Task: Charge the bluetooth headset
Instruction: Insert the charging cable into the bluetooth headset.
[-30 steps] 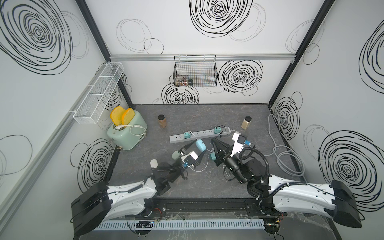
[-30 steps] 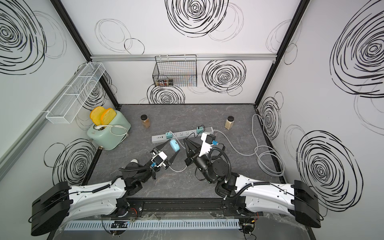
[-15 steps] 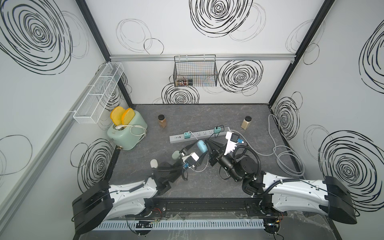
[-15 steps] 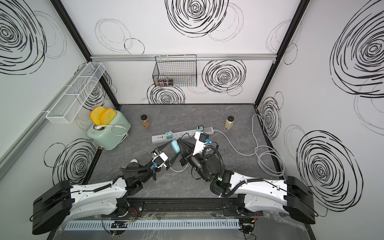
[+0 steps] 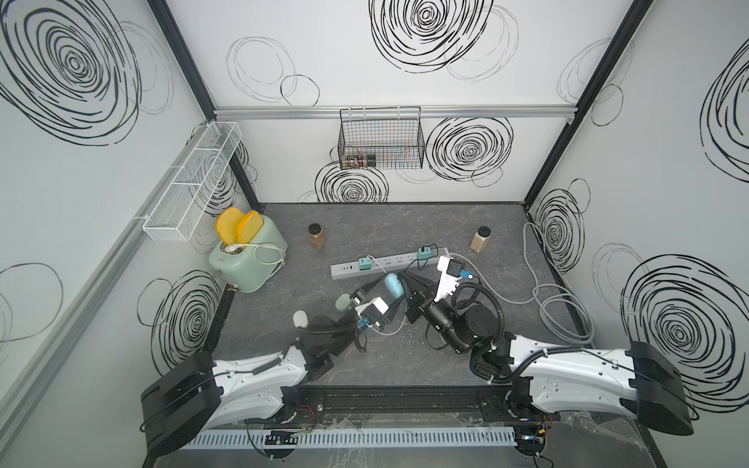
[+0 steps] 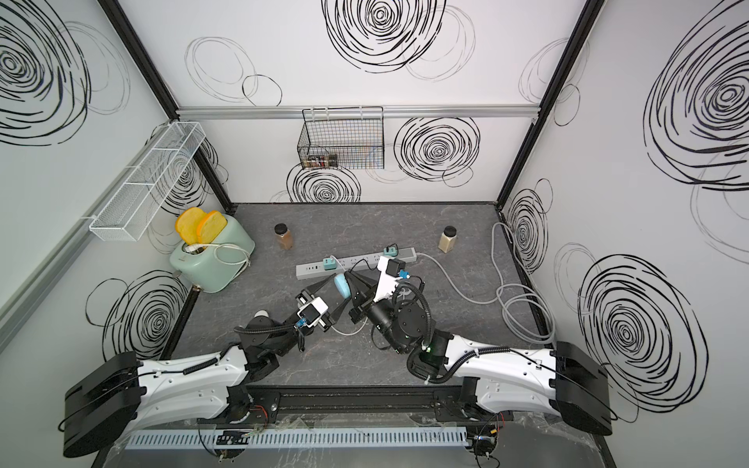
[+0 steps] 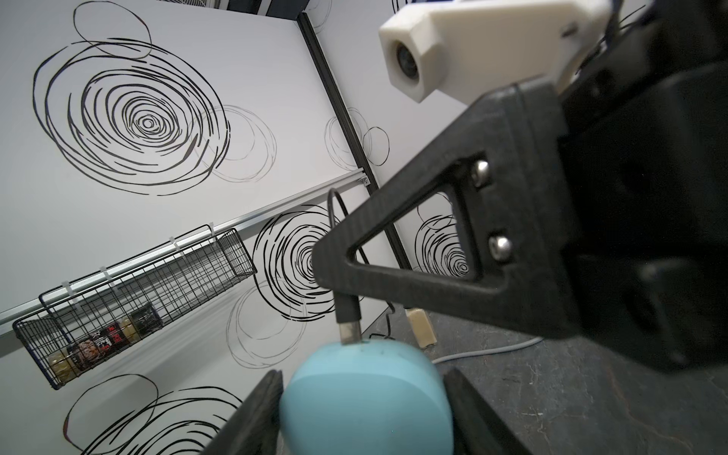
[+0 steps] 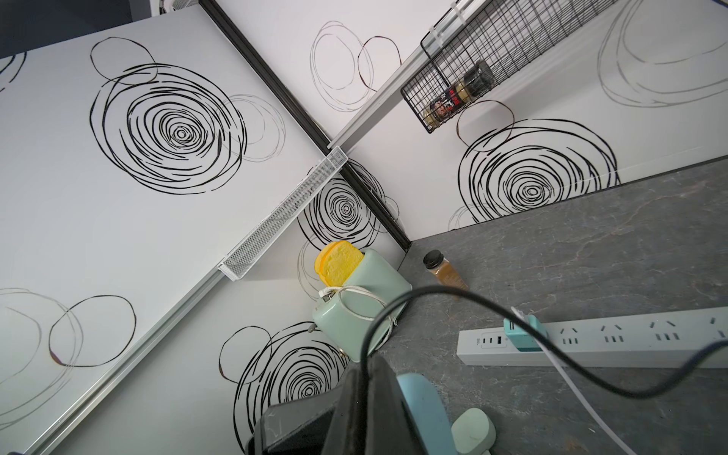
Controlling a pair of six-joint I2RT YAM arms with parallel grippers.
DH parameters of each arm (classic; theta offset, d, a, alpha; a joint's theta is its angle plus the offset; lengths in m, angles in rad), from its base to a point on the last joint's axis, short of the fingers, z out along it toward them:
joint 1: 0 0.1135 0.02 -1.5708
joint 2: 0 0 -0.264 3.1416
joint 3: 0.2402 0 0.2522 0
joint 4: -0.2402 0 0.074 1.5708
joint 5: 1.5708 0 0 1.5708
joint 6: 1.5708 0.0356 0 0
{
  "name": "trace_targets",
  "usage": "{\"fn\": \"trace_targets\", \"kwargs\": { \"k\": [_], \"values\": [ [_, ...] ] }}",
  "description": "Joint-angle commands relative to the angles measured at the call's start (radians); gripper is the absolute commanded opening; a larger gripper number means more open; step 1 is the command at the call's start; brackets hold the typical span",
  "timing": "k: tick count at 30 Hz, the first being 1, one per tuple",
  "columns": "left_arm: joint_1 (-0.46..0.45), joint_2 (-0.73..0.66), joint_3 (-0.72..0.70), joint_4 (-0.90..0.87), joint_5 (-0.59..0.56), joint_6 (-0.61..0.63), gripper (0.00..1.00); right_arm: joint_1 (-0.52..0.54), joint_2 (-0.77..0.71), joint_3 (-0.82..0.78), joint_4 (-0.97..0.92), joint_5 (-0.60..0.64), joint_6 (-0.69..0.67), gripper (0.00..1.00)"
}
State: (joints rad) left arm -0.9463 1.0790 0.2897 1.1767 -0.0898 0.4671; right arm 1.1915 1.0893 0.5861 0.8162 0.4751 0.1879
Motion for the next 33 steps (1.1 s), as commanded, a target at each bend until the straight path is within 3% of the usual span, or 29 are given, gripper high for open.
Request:
{"fn": "trace_targets", "kwargs": {
  "k": [1,19,25,33],
  "values": [
    [0.0,-0.012,0.017,0.089,-0.002,-0.007,0.1,-0.003,-0.005,0.007,0.021,0.025,0.012,0.09],
    [0.014,-0.012,0.042,0.068,-0.002,0.006,0.11,-0.002,0.033,0.012,0.018,-0.005,0.014,0.09],
    [0.011,0.004,0.046,0.095,-0.009,0.019,0.1,-0.002,0.086,0.049,-0.019,0.034,0.044,0.09],
    [0.009,0.027,0.1,0.108,-0.051,0.033,0.07,0.013,0.136,0.002,0.079,0.087,0.083,0.09]
  ]
}}
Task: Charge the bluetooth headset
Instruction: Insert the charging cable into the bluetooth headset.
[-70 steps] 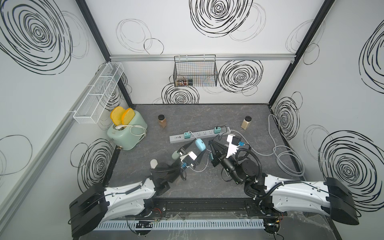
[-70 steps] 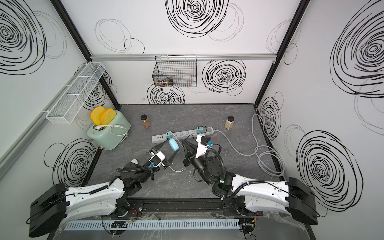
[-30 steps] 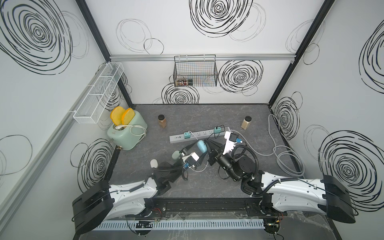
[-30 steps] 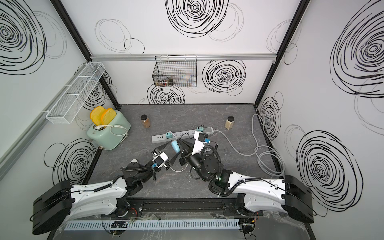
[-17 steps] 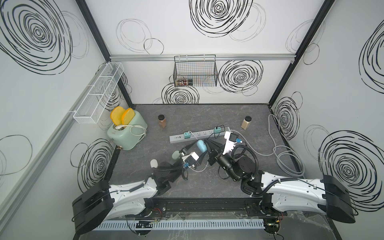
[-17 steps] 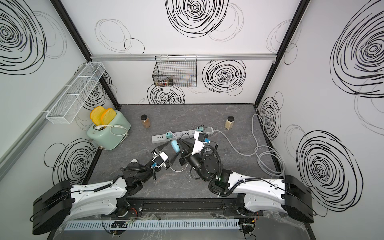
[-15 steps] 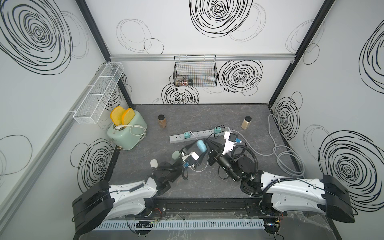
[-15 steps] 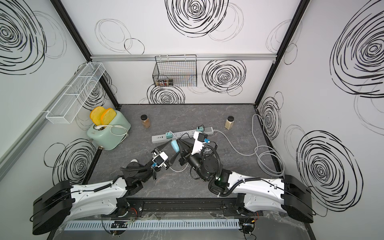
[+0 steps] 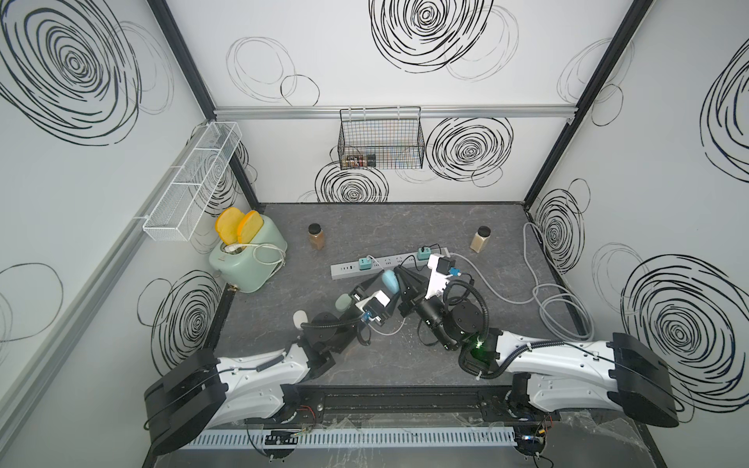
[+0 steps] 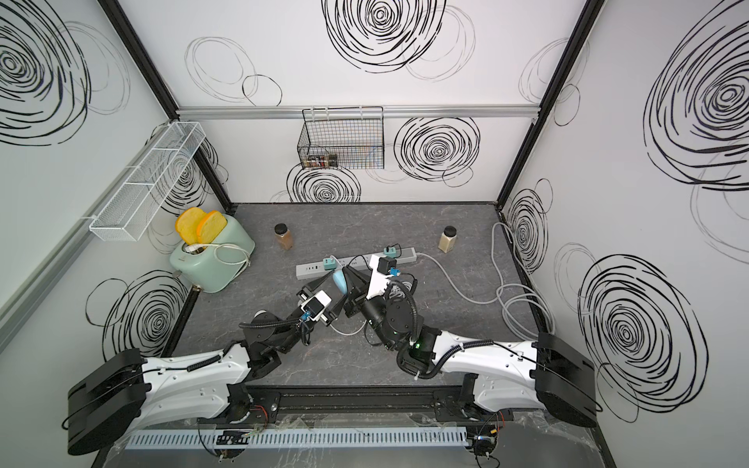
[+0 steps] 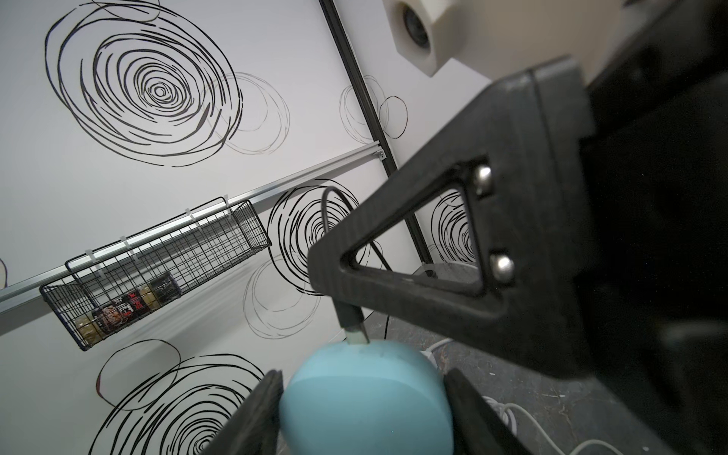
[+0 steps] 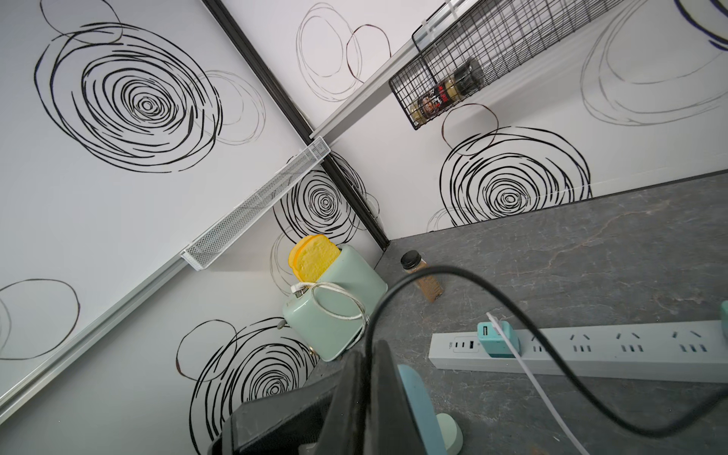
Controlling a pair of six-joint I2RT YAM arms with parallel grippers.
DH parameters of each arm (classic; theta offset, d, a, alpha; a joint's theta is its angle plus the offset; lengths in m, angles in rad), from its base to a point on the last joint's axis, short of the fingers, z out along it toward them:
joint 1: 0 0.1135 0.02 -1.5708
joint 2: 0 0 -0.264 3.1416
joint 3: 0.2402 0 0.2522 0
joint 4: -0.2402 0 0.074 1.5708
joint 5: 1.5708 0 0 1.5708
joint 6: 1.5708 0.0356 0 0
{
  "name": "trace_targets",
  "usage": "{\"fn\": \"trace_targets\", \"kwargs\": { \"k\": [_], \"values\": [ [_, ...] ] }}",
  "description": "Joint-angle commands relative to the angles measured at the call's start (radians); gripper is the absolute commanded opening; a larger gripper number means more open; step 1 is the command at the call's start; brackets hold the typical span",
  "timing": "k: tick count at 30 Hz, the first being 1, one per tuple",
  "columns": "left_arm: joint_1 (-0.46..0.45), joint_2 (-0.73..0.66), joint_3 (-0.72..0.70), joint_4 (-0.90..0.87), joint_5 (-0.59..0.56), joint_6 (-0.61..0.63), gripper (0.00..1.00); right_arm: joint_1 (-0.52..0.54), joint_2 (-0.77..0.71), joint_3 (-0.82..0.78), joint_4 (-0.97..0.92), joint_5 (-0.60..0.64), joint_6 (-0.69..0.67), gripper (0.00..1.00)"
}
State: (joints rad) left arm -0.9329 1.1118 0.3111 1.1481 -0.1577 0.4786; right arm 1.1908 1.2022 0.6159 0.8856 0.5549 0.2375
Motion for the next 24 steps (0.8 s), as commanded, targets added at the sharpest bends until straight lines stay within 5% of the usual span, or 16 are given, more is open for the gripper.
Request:
{"fn": "trace_targets", "kwargs": {
  "k": [1,24],
  "values": [
    [-0.005,-0.006,0.081,0.141,0.011,0.023,0.07,0.013,0.023,-0.035,0.016,0.014,0.041,0.09],
    [-0.006,-0.035,0.1,0.113,0.018,0.073,0.07,0.016,0.011,-0.084,-0.132,-0.067,0.106,0.08]
  ]
}}
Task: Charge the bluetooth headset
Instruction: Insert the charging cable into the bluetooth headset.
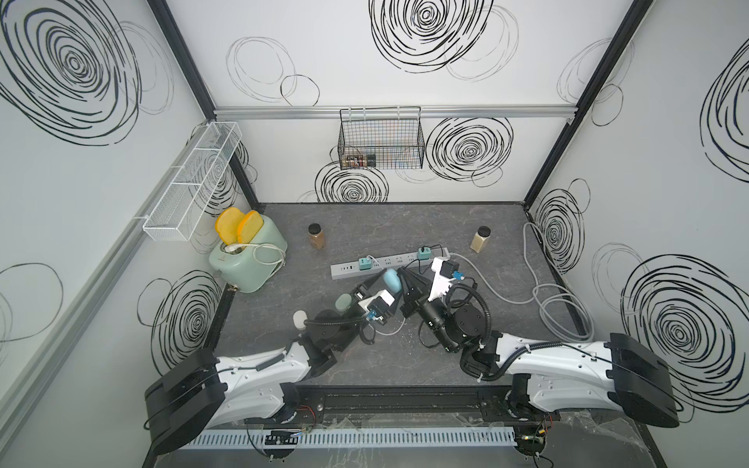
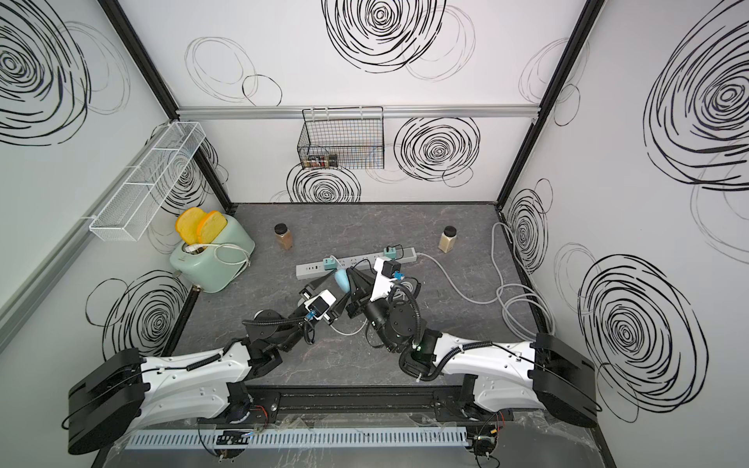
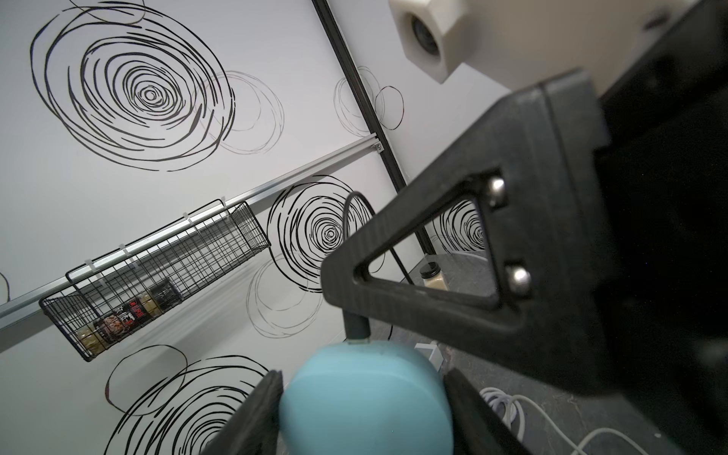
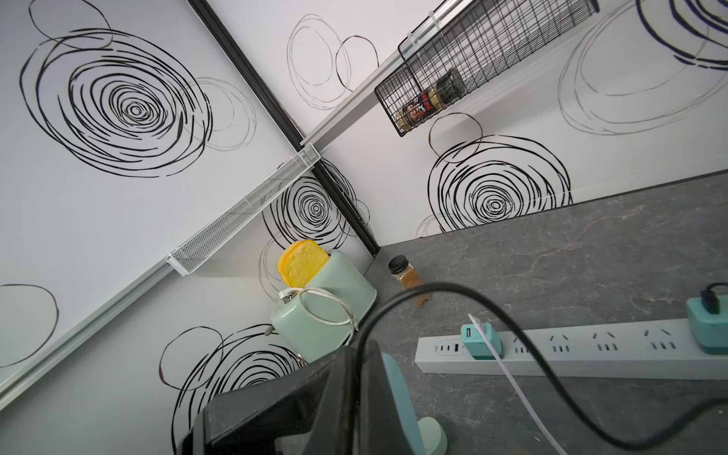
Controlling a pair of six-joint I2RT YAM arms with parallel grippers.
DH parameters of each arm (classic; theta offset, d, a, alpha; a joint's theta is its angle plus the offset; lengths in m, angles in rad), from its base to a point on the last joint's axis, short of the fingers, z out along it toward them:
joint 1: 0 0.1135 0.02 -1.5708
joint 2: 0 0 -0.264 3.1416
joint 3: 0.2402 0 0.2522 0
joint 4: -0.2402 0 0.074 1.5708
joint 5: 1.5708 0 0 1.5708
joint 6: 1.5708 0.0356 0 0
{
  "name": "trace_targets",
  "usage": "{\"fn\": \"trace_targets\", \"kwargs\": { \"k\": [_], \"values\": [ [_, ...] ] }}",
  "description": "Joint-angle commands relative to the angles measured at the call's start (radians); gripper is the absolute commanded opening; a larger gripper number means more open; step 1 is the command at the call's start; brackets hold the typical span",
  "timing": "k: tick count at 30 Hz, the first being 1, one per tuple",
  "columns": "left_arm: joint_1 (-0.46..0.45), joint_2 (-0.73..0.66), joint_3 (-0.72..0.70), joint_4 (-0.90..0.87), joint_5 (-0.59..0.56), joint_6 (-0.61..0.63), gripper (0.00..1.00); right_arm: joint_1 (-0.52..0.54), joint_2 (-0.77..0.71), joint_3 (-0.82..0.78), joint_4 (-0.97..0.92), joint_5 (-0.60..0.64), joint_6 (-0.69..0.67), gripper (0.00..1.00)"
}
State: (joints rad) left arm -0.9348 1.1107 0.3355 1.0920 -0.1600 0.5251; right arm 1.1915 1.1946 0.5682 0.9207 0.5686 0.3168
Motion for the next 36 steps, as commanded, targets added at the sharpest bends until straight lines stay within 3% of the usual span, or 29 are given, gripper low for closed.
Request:
{"fn": "trace_targets", "kwargs": {
  "k": [1,15,23,28,36],
  "values": [
    [-0.004,-0.032,0.076,0.169,0.024,0.03,0.07,0.017,0.016,-0.038,-0.177,-0.082,0.03,0.08],
    [-0.006,-0.048,0.072,0.166,0.031,0.075,0.06,0.017,-0.012,-0.041,-0.336,-0.166,0.096,0.1],
    [-0.002,-0.048,0.076,0.15,0.034,0.072,0.06,0.019,0.011,-0.032,-0.393,-0.171,0.146,0.06],
    [-0.001,-0.053,0.067,0.123,0.024,0.069,0.06,0.007,-0.038,0.002,-0.477,-0.081,0.133,0.17],
    [0.03,-0.005,0.047,0.068,0.001,0.093,0.05,-0.036,-0.203,0.013,-0.592,-0.139,0.037,0.41]
  ]
}}
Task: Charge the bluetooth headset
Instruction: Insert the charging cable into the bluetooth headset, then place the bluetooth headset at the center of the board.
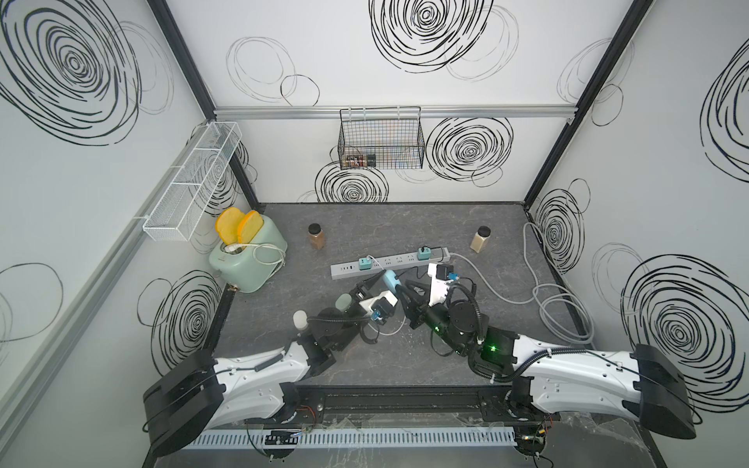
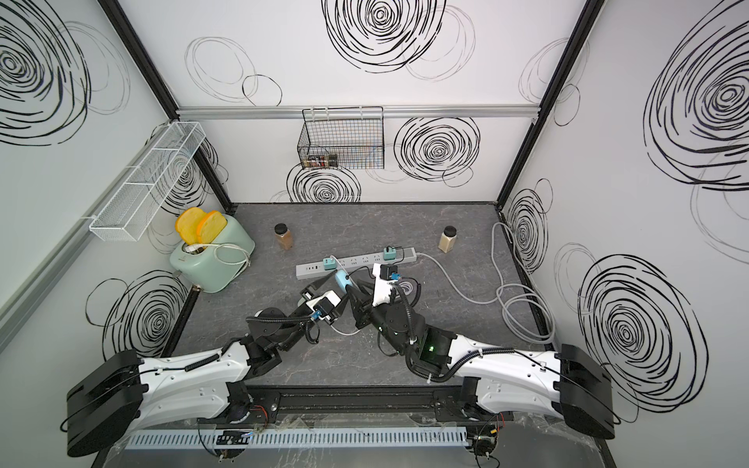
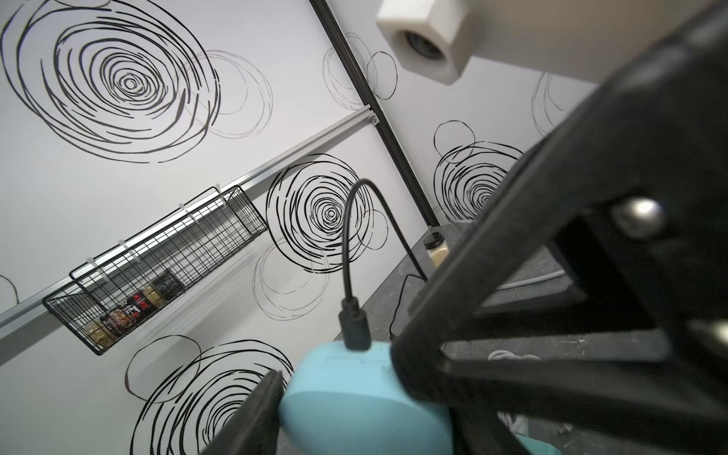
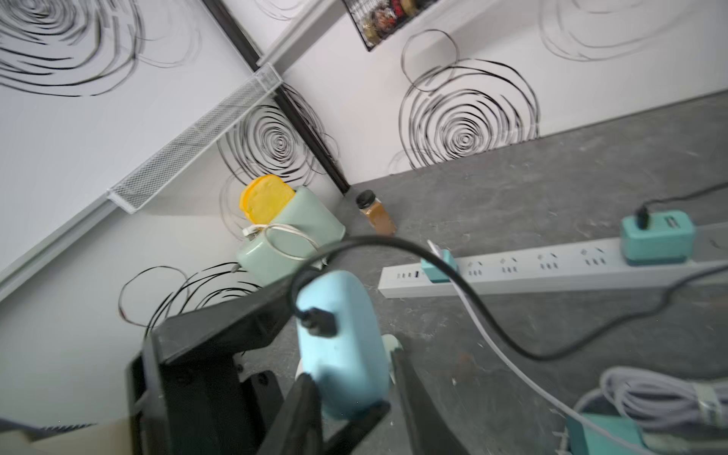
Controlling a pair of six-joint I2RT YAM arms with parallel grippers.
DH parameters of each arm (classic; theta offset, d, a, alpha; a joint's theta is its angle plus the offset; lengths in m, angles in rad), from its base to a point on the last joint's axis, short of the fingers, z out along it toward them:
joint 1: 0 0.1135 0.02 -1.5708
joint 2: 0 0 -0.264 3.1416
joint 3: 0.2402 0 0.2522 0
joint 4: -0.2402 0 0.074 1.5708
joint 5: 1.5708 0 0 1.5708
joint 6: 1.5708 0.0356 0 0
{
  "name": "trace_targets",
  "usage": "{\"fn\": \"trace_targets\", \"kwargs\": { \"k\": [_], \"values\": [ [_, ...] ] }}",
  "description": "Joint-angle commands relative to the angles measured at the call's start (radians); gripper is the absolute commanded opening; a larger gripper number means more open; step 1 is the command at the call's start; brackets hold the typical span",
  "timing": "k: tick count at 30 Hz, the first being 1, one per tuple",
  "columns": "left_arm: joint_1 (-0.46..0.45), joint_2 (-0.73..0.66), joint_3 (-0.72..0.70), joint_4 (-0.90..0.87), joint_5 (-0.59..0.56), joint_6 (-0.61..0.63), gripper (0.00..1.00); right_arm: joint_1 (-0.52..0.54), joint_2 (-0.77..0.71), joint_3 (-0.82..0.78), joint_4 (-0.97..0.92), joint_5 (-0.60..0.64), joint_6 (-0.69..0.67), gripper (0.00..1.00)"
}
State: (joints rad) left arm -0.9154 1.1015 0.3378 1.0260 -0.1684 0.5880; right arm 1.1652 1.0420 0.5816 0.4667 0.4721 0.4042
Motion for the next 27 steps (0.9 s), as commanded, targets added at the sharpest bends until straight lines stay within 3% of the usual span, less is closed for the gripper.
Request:
{"fn": "trace_targets", "kwargs": {
  "k": [1,7,12,21,27],
  "values": [
    [0.014,0.014,0.051,0.113,0.007,0.041,0.05,-0.01,-0.075,-0.002,-0.157,-0.055,-0.056,0.42],
    [0.059,0.028,0.054,0.018,-0.006,-0.003,0.05,-0.057,-0.266,-0.04,-0.295,-0.071,-0.027,0.43],
    [0.095,0.018,0.038,-0.115,-0.035,-0.075,0.05,-0.301,-0.347,-0.009,-0.465,-0.247,0.033,0.43],
    [0.111,0.098,0.038,-0.302,0.053,-0.038,0.0,-0.756,-0.177,0.047,-0.571,-0.646,0.038,0.49],
    [0.115,0.236,0.112,-0.395,0.081,0.015,0.01,-0.866,-0.139,-0.001,-0.519,-0.762,0.053,0.51]
  ]
}}
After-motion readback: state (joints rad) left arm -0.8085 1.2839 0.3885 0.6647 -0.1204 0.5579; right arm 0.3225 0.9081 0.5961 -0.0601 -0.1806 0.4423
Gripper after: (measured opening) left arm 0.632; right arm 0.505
